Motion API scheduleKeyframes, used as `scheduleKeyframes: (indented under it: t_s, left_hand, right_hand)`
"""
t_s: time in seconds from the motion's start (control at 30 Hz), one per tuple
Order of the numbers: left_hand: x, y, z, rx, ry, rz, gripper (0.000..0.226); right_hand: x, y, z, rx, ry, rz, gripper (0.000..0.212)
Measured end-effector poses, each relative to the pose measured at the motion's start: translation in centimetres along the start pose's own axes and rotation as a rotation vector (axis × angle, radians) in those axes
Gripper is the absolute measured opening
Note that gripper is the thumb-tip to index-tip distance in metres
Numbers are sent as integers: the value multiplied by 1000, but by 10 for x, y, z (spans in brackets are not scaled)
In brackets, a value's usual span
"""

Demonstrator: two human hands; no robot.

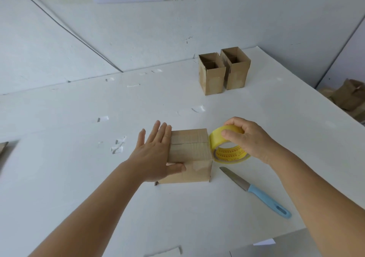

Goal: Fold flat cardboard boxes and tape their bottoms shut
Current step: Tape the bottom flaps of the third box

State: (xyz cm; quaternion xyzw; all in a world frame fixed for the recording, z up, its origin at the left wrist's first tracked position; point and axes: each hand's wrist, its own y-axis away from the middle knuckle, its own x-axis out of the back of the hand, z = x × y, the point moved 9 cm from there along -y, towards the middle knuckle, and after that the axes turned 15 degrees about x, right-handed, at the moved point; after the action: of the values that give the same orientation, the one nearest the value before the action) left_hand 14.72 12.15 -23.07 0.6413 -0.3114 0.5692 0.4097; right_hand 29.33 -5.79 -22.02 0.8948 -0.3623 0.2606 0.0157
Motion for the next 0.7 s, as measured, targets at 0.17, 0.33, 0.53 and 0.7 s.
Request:
scheduleKeyframes:
  t_s: [0.17, 0.33, 0.53, 0.7]
  left_hand:
    - [3, -6, 61, -180, -45, -27, 114]
    - [9, -15, 88, -227, -93, 13, 115]
    - [16, -16, 93, -207, -50, 95, 107]
    - [17, -9, 87, -184, 6, 153, 103]
  right_hand:
    - [-3, -5, -2, 26, 2, -20, 25]
    - [3, -5, -2, 39, 24, -22, 25]
    - [-8, -11, -4, 62, 46, -92, 30]
    - [-13, -3, 28, -52, -277, -199, 40]
